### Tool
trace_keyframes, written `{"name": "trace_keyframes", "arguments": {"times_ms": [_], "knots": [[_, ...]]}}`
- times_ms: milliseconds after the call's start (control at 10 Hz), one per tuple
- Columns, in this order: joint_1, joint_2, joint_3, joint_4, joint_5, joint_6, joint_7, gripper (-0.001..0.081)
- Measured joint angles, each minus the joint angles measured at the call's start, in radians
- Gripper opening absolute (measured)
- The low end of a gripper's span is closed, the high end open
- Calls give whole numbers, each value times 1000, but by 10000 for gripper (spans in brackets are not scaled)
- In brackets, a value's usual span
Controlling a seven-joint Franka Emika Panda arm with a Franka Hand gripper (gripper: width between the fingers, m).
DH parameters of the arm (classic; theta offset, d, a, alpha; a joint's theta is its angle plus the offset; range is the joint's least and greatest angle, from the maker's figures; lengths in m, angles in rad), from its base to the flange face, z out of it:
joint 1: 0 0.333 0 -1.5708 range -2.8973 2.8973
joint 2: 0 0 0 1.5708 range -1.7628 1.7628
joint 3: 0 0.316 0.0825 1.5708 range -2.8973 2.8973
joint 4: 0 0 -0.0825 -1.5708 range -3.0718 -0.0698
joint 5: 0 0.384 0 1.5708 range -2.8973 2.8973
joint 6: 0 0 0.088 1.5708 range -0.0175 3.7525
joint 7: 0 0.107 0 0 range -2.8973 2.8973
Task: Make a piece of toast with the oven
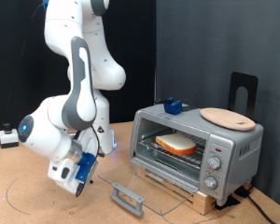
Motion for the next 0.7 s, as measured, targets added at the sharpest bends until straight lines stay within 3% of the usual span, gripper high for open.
{"name": "trace_keyframes", "arguments": {"times_ms": [400,700], "knots": [[18,13,59,-14,15,2,-9,810],[10,3,62,-3,18,-36,-21,810]]}}
